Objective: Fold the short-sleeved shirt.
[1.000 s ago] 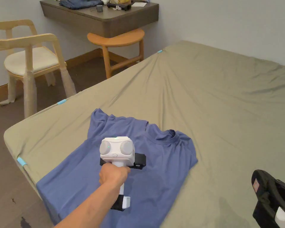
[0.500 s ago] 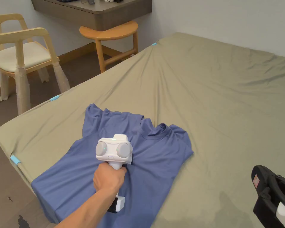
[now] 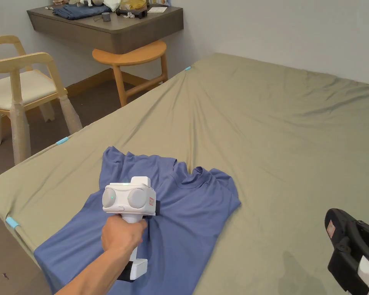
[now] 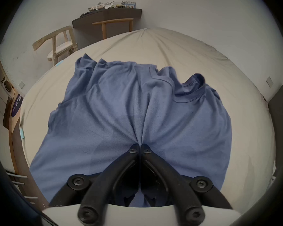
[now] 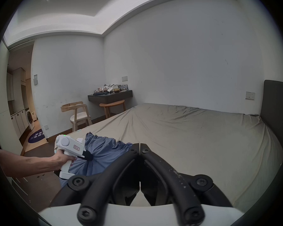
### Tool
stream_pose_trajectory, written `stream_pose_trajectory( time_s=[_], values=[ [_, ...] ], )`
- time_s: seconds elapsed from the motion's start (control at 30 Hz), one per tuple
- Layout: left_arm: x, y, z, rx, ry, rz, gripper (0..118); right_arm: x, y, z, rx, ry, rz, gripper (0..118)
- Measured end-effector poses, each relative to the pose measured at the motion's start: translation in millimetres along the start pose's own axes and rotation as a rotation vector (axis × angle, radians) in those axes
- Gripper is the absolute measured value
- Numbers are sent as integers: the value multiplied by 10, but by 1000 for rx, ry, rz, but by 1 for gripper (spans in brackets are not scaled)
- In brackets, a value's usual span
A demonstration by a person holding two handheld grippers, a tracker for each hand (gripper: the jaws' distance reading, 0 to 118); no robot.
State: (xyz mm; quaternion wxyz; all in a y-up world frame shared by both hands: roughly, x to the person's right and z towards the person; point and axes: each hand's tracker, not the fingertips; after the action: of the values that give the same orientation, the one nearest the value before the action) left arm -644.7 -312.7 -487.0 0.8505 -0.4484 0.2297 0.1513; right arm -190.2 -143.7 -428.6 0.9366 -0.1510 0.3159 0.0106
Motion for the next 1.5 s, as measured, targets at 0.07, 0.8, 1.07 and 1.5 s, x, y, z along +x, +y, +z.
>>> stream_pose_trajectory(
  time_s=[0.07, 0.8, 1.07, 1.5],
  values=[
    [2, 32, 131, 21, -8, -16, 0, 7, -3, 14, 0, 1, -7, 0],
    [2154, 76, 1809, 259, -424, -326, 0, 571, 261, 1135, 204, -183, -75, 0],
    [3972, -703, 2594, 300, -732, -586, 0, 1116, 282, 2178, 310, -406, -95, 0],
    [5289, -2960, 2831, 14, -1023, -870, 0, 1625, -35, 3407, 354, -662, -133, 0]
  ],
)
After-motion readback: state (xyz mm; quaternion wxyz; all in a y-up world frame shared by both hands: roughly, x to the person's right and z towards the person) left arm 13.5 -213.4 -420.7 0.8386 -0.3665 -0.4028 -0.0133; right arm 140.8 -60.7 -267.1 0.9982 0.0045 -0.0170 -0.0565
